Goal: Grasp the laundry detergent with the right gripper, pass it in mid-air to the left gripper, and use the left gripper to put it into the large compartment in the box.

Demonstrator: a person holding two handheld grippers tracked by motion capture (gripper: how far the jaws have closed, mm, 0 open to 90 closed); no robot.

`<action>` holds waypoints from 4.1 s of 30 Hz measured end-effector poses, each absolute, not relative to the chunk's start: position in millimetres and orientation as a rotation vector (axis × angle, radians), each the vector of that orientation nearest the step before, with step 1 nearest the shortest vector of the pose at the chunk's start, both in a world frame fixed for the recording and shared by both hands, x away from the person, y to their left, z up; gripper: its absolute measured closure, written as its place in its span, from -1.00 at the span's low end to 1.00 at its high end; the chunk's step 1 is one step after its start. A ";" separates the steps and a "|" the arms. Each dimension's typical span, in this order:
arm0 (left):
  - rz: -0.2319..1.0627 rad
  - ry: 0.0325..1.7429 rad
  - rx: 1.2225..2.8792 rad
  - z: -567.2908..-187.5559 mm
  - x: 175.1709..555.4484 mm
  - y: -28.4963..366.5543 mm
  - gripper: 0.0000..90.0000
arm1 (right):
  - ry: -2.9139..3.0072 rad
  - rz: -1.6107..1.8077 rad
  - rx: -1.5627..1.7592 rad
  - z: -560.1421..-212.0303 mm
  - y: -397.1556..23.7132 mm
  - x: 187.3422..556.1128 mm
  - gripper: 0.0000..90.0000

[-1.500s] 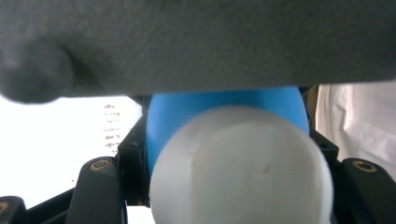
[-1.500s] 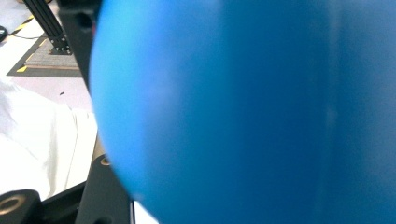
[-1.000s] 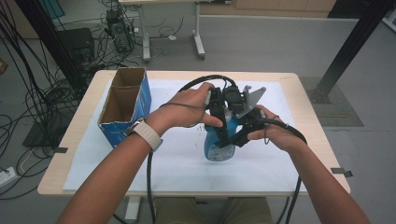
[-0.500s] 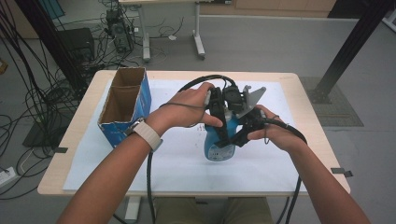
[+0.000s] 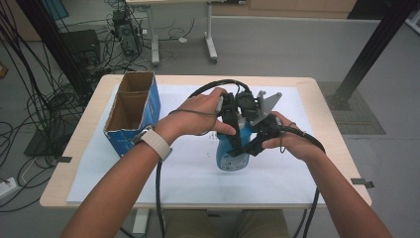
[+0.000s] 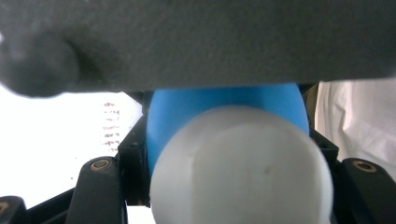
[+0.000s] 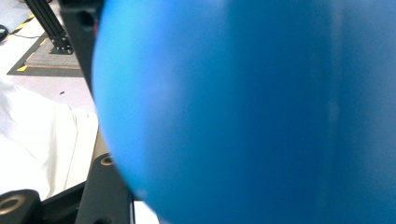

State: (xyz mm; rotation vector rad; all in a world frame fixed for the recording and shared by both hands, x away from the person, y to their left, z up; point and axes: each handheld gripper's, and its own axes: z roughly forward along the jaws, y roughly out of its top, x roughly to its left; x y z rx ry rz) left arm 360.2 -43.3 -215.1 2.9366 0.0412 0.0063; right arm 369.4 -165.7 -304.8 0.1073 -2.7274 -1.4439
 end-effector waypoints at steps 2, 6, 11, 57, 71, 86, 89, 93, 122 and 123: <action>0.004 0.040 2.938 -215.2 360.3 -43.1 -0.17 | -2.728 -1.445 0.109 -304.8 -165.6 369.3 -0.05; 0.003 0.042 2.940 -215.0 360.2 -42.9 -0.17 | -2.725 -1.444 0.108 -304.7 -165.3 369.2 -0.05; 0.004 0.043 2.939 -215.0 360.2 -42.7 -0.17 | -2.726 -1.445 0.108 -304.7 -165.3 369.1 -0.05; -0.003 0.051 2.942 -215.2 360.3 -41.9 -0.17 | -2.725 -1.456 0.115 -305.4 -164.8 368.5 -0.06; -0.001 0.049 2.941 -215.0 360.7 -42.3 -0.17 | -2.725 -1.450 0.113 -305.1 -165.5 368.9 -0.06; -0.005 0.055 2.932 -213.3 360.3 -42.7 -0.17 | -2.721 -1.464 0.121 -304.0 -166.8 368.7 -0.06; -0.002 0.057 2.932 -212.7 360.7 -42.2 -0.17 | -2.721 -1.477 0.133 -304.2 -166.7 368.4 -0.09; 0.018 0.075 2.943 -213.9 362.0 -39.0 -0.17 | -2.693 -1.502 0.057 -302.1 -173.4 365.5 -0.69; 0.113 0.370 2.926 -192.7 368.7 -3.2 -0.17 | -2.998 -1.151 -0.243 -298.8 -263.5 377.0 -0.85; 0.125 0.384 2.932 -190.5 370.1 -2.0 -0.17 | -3.000 -1.144 -0.250 -298.6 -265.0 377.0 -0.85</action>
